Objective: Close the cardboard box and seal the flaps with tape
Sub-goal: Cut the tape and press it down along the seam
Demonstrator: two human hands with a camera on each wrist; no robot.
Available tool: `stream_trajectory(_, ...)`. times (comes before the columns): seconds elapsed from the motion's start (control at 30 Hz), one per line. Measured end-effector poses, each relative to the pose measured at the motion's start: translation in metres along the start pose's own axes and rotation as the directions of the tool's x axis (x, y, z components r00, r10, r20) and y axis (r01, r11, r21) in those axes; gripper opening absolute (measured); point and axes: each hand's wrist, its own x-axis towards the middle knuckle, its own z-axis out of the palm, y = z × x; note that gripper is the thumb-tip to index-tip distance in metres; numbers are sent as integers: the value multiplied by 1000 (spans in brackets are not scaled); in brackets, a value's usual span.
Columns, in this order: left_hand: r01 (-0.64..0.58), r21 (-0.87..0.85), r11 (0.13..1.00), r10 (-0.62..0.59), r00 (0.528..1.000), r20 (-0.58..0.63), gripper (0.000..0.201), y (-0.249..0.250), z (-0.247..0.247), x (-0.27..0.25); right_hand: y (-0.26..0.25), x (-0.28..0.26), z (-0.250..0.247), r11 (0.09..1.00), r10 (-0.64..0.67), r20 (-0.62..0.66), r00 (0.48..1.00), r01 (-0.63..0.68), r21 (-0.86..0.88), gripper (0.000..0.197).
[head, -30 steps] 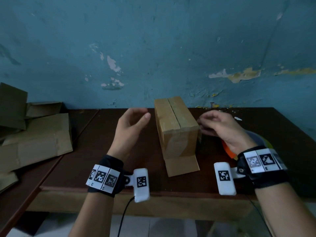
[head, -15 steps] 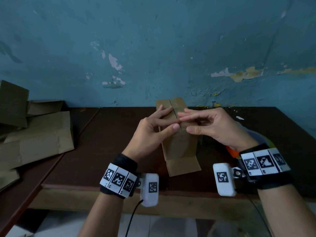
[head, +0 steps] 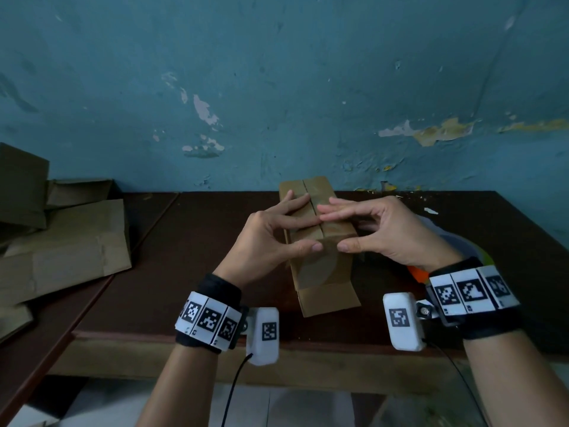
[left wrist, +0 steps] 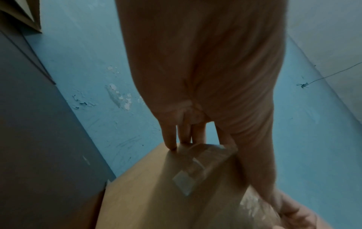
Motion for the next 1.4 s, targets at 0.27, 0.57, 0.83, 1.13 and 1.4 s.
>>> stream_trajectory(0.27, 13, -14, 1000, -12, 999, 50, 57, -2, 1, -1, 1, 1, 0, 999, 22, -10, 1000, -22, 37, 53)
stream_trajectory(0.57, 42, -71, 997, -34, 994, 103, 53, -2, -4, -1, 5, 2, 0, 995, 17, -8, 1000, -16, 103, 51)
stream_trajectory(0.83, 16, 15, 1000, -16, 999, -33, 47, 2, 4, 0, 2, 3, 3, 999, 8, -42, 999, -6, 50, 49)
stream_trajectory(1.13, 37, -23, 999, -34, 989, 143, 52, -1, -5, 2, 4, 1, 0, 990, 38, 33, 999, -42, 136, 51)
stream_trajectory(1.4, 10, -25, 1000, -6, 988, 154, 47, -7, -7, 1, 1, -1, 0, 993, 38, 43, 998, -42, 112, 45)
